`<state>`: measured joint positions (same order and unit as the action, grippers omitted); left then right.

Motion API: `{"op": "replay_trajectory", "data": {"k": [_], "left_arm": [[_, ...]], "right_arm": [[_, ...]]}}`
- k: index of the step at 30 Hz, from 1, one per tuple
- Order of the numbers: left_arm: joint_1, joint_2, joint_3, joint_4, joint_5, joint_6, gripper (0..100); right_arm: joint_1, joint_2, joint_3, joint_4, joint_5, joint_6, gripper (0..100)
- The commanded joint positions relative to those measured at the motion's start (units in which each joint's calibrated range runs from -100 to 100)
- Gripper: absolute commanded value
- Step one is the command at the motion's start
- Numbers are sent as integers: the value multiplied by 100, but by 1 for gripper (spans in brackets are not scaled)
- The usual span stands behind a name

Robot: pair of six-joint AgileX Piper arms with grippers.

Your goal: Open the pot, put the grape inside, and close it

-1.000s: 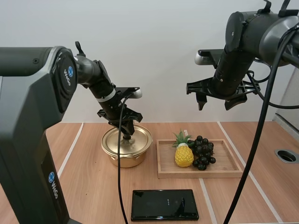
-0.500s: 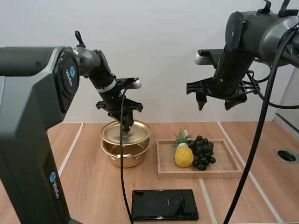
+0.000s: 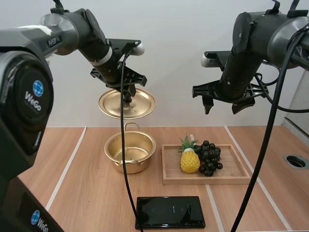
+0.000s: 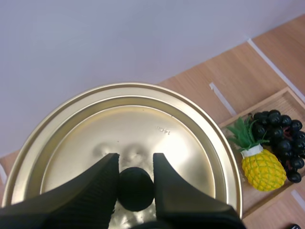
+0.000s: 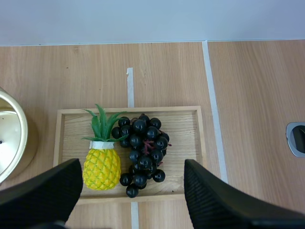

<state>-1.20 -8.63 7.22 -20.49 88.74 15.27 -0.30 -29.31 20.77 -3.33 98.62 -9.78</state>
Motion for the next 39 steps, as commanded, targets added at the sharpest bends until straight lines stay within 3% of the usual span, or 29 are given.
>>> {"op": "replay_trajectory", "data": {"k": [1,18,32,39], "left_arm": [[-9,-497,-65,-34,-490,-31,2],[-9,-2221,-1981,40,-2075,-571,1],[-9,-2668,-4046,1205,-2247,-1227,1],[-9,-2793,-5092,1275,-2097,-1262,0]], "right_arm": [[-19,-55,20,5,-90,40,100],[-19,-55,20,5,-35,40,100],[-19,-34,20,5,-601,40,100],[-19,499,20,-34,-277,40,100]]}}
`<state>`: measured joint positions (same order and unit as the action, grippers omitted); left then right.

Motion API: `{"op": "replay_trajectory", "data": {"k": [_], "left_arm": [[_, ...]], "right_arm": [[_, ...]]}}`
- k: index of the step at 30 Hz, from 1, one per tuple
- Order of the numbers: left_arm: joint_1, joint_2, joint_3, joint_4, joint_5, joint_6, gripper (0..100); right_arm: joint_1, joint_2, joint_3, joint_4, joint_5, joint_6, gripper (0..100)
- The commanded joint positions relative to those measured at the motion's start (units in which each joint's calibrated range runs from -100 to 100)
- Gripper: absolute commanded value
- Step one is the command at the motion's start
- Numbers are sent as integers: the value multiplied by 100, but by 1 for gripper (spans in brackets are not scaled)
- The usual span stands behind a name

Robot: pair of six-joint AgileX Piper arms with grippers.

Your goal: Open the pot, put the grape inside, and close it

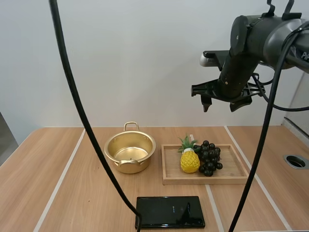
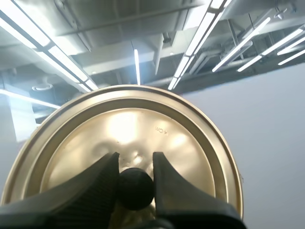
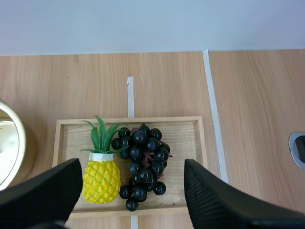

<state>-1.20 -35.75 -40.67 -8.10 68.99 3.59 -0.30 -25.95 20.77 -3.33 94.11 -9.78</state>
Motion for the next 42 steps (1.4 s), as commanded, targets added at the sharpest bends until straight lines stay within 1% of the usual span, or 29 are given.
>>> {"op": "replay_trajectory", "data": {"k": [1,9,14,18,25,42], "left_arm": [[-9,-112,-437,50,-100,-95,0],[-9,-142,-967,58,330,-95,0],[-9,-142,-967,58,449,-95,0],[-9,-142,-967,58,449,-95,0],[-9,-142,-967,58,449,-95,0],[-9,-142,-967,199,446,-95,0]], "right_arm": [[-19,280,20,-34,241,40,100],[-19,1113,20,-34,278,40,100],[-19,1601,20,-56,260,40,100],[-19,1970,20,-207,260,49,100],[-19,2523,20,-514,171,310,100],[-19,3520,20,-539,154,310,100]]}}
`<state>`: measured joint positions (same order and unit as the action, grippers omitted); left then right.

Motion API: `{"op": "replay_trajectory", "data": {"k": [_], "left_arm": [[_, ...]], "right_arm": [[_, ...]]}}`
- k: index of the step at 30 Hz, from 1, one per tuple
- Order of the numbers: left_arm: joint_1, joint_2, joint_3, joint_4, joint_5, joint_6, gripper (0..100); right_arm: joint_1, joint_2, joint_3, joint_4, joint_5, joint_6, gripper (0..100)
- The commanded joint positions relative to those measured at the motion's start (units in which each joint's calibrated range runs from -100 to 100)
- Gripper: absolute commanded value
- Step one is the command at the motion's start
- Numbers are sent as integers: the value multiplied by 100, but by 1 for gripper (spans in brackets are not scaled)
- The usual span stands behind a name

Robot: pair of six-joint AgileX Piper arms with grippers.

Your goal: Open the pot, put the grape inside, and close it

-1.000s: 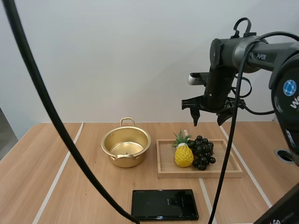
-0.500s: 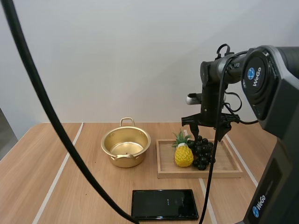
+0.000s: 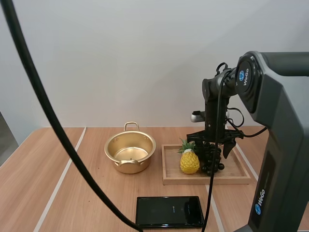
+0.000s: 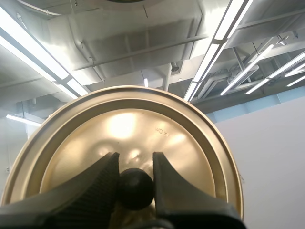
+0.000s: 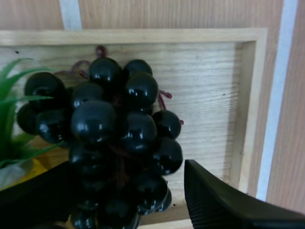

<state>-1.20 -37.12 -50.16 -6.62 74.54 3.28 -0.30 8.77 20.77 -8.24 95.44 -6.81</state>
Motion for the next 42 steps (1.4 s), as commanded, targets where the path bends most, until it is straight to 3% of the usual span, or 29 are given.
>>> {"op": "replay_trajectory", "data": {"k": [1,6,7,8,9,10,19,33,42], "left_arm": [[-9,-4,-18,54,-109,-63,0],[-9,-4,-18,64,-109,-63,0],[-9,-4,-18,72,-109,-63,0],[-9,-4,-18,72,-109,-63,0],[-9,-4,-18,72,-109,-63,0],[-9,-4,-18,72,-109,-63,0],[-9,-4,-18,87,-109,-63,0],[-9,-4,-18,87,-109,-63,0],[-9,-4,-18,87,-109,-63,0]], "right_arm": [[-19,90,20,-49,21,12,100],[-19,210,117,-36,0,-94,100],[-19,221,150,-36,-48,-129,92],[-19,221,180,-36,-46,-139,60],[-19,221,209,-36,11,-106,21],[-19,209,222,-36,69,9,0],[-19,-124,211,-62,114,192,0],[-19,-2075,211,-62,-636,192,0],[-19,-3310,211,-62,-1692,85,0]]}}
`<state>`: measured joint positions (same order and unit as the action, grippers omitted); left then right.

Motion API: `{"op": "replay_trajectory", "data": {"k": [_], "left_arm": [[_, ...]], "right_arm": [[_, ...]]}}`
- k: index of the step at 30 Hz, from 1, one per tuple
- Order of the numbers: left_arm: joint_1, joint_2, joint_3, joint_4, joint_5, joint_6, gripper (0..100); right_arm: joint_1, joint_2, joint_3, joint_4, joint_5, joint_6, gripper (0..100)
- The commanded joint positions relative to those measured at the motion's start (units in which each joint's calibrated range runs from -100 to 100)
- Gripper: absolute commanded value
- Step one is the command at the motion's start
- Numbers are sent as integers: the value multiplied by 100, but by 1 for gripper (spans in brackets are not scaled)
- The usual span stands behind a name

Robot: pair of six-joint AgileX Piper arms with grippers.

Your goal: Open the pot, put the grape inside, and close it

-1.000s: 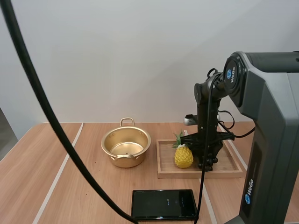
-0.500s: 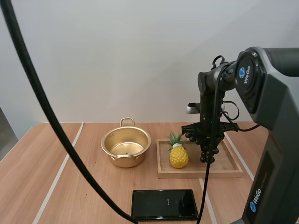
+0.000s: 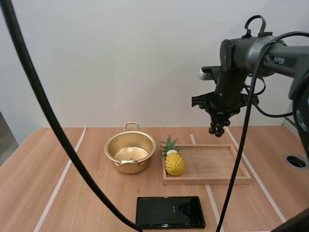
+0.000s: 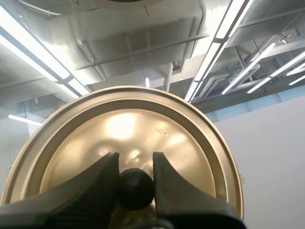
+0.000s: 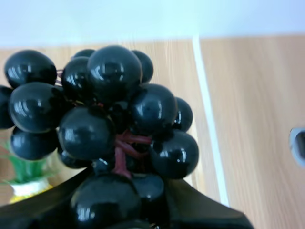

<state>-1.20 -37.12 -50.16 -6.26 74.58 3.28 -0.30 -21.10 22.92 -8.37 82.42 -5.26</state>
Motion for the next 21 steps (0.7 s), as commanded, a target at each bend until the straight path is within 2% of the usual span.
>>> {"op": "replay_trajectory", "data": {"k": [1,8,13,21], "left_arm": [[-9,-4,-18,51,-113,-63,0],[-9,-4,-18,51,-113,-63,0],[-9,-4,-18,45,-69,-63,0],[-9,-4,-18,45,159,-63,0]], "right_arm": [[-19,-469,-4,-49,-583,-111,0],[-19,-1419,-4,-49,-2199,-675,0],[-19,-1963,-4,-49,-3267,-814,0],[-19,-2325,-73,-4,-3757,-814,0]]}}
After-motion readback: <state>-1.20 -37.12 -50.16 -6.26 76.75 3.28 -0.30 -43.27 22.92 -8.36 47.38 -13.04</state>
